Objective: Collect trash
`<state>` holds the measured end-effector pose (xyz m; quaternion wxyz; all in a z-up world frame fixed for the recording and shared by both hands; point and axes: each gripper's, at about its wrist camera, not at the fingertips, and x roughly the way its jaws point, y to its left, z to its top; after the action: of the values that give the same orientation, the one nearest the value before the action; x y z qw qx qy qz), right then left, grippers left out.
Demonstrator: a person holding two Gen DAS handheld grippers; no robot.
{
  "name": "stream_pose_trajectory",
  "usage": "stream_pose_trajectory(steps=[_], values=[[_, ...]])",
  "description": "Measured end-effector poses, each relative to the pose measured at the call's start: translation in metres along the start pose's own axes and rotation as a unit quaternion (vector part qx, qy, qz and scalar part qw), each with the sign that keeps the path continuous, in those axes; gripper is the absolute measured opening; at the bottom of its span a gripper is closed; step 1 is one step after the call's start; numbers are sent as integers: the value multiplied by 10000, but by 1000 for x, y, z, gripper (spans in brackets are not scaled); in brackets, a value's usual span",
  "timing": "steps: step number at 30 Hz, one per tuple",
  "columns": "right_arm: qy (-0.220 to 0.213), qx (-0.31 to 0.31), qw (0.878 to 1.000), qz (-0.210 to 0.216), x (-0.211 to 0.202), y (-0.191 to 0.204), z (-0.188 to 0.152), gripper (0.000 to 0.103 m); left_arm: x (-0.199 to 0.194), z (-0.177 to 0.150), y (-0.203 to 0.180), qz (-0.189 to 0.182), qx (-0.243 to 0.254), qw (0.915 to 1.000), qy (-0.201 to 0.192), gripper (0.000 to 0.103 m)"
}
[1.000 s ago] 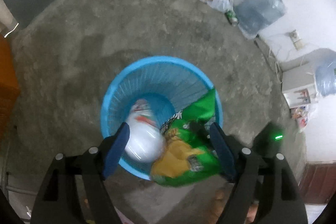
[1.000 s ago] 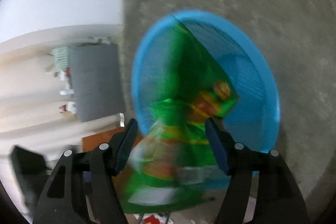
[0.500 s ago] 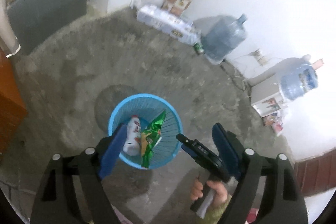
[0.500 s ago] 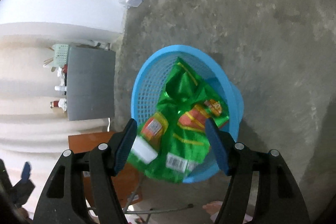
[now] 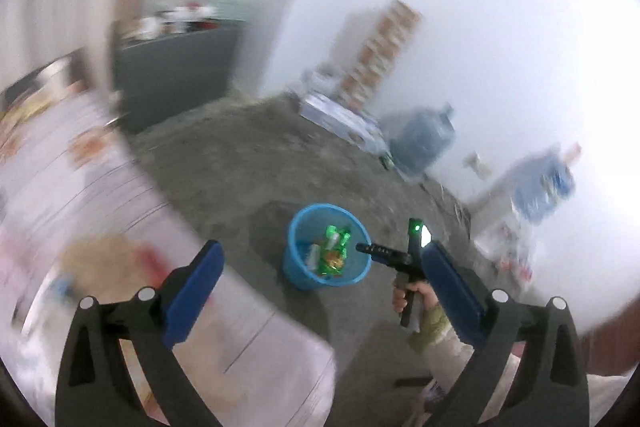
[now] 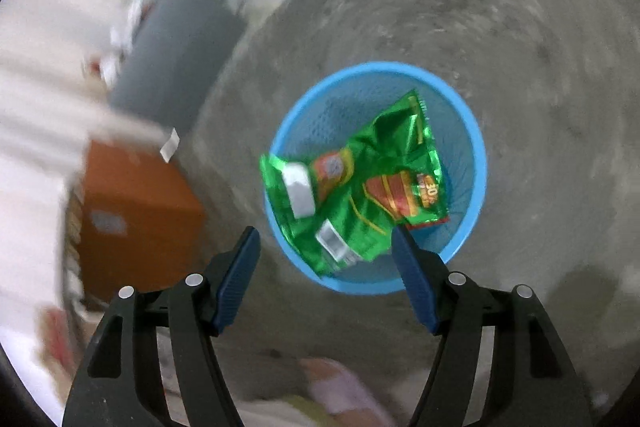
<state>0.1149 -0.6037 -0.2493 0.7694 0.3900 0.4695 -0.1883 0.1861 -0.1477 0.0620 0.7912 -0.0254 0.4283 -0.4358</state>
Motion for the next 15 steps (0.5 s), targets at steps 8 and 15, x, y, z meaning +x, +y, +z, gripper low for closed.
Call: stream_pose_trajectory(steps=[8, 15], values=[[817, -1479, 9732, -1557, 109, 64, 9, 77, -122, -74, 115, 843, -1663, 9753, -1188, 97], [752, -501, 9792, -1819, 139, -2, 25, 16, -176, -118, 157, 1595, -2363, 9428, -1725, 97]])
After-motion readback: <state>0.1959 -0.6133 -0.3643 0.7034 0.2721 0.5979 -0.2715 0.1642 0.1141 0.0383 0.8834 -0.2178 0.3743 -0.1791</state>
